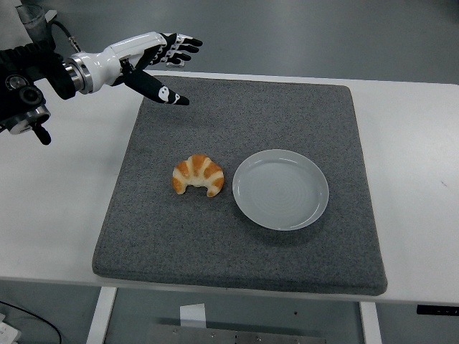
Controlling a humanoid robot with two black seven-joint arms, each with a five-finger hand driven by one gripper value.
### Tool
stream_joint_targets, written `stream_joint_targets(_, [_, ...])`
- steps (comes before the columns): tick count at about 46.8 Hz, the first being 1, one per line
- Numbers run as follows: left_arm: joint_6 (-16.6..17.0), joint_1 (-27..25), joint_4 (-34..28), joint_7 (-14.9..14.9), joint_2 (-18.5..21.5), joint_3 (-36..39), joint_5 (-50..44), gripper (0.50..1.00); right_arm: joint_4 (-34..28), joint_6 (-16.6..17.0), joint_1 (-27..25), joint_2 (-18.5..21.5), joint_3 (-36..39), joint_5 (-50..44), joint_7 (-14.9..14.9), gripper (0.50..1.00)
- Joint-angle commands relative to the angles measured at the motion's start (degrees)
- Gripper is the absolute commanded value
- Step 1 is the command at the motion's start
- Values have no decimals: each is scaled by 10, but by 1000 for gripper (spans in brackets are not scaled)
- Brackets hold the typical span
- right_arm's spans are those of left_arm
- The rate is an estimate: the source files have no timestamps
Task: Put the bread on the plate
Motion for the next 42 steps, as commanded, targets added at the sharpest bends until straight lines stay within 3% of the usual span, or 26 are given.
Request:
stream_joint_targets(1, [8, -4, -22, 0, 6, 20, 32, 962, 0, 0, 0, 0, 0, 0, 0, 932])
stream_joint_targets(18, [15, -15, -59, 1, 16, 82, 118, 962, 0, 0, 0, 0, 0, 0, 0, 932])
stream_joint_targets(42, [90, -34, -71, 4, -11, 172, 196, 962, 1, 0, 0, 0, 0, 0, 0, 932])
